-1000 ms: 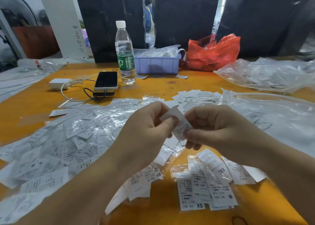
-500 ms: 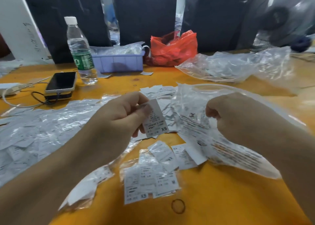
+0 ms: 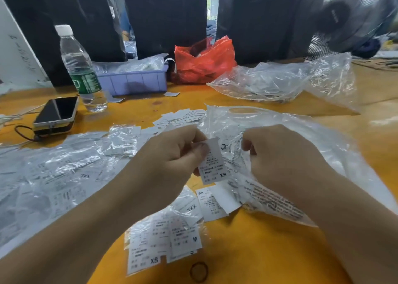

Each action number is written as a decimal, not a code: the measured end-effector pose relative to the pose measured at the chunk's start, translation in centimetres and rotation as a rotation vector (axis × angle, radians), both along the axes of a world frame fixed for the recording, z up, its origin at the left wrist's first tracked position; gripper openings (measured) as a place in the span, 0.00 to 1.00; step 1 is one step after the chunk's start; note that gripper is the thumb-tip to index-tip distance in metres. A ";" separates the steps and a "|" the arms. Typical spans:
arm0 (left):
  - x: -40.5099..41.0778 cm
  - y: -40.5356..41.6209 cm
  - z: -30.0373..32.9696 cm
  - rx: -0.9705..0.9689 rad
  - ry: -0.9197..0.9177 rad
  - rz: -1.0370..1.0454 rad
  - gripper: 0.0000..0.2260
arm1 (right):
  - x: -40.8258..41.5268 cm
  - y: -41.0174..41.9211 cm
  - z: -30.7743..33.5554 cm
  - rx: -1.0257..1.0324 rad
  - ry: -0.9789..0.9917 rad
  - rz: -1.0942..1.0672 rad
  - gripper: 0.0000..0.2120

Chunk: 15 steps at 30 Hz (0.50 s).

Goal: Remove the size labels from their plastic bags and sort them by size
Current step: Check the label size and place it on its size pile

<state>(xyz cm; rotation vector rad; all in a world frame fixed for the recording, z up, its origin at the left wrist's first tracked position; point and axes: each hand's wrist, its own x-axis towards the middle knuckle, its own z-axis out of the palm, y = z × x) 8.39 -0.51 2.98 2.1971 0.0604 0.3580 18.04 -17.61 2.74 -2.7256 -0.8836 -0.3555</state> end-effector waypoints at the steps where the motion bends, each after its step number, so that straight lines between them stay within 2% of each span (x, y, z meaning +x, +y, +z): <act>1: -0.1 0.1 0.1 -0.003 -0.004 0.007 0.09 | 0.1 0.0 0.1 0.068 -0.028 0.007 0.09; 4: -0.7 0.8 0.6 0.021 -0.038 0.046 0.07 | 0.2 0.2 0.2 0.228 0.028 0.087 0.10; 12: -3.0 3.0 1.4 0.117 -0.071 0.162 0.10 | -1.6 1.5 2.0 0.711 0.562 0.352 0.10; 15: -3.6 3.8 1.5 0.129 -0.067 0.185 0.09 | -2.4 2.3 2.6 0.762 0.693 0.441 0.12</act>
